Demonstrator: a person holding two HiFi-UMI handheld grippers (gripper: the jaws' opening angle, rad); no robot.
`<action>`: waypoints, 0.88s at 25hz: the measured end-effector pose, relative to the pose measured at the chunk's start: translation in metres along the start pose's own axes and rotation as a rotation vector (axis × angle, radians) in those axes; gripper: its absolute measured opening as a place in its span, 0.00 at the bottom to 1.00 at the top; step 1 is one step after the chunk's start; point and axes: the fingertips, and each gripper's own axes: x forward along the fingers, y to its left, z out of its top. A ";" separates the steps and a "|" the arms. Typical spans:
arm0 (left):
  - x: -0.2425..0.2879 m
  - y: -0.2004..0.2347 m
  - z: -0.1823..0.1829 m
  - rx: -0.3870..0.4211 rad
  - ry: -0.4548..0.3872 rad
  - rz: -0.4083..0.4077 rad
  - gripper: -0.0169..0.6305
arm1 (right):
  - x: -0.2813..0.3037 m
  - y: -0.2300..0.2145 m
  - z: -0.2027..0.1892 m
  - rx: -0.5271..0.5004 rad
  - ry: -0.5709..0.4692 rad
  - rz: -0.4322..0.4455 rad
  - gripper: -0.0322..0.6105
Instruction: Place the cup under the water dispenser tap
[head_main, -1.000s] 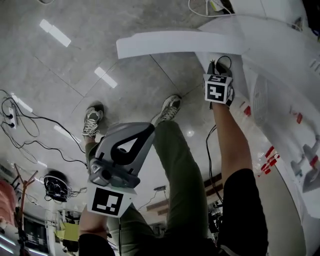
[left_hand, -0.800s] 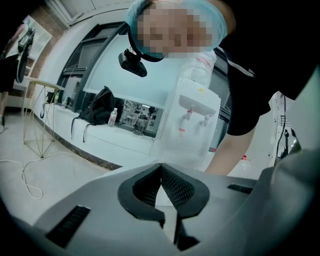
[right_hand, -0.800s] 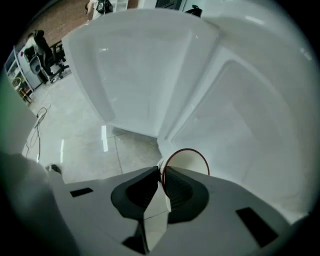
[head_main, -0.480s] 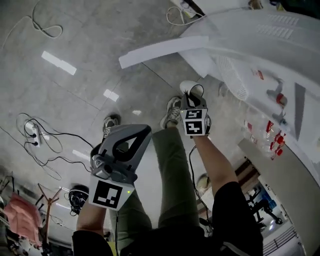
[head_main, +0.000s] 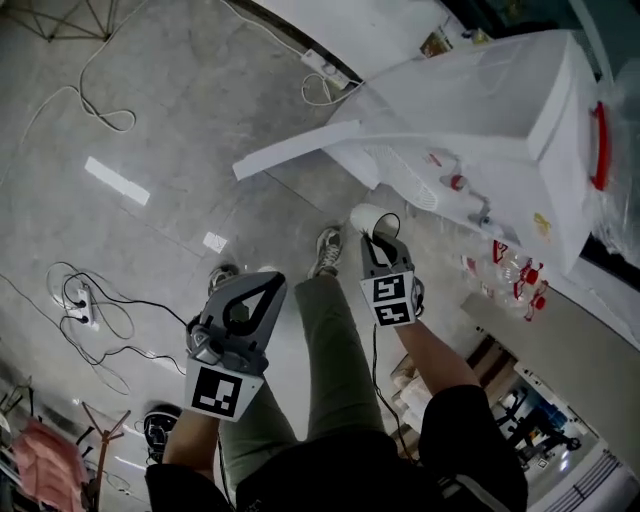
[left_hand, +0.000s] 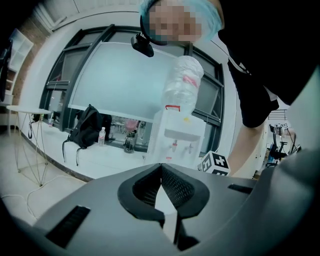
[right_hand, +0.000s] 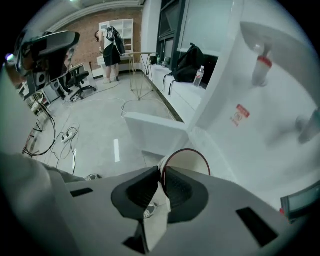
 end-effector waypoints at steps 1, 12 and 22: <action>-0.002 -0.003 0.009 0.000 -0.004 0.003 0.05 | -0.013 -0.007 0.009 -0.015 -0.009 -0.012 0.15; 0.002 -0.003 0.050 0.007 -0.048 0.047 0.05 | -0.022 -0.087 0.057 -0.128 -0.003 -0.142 0.15; 0.009 0.004 0.024 -0.041 -0.019 0.070 0.05 | 0.010 -0.104 0.057 -0.245 0.053 -0.177 0.15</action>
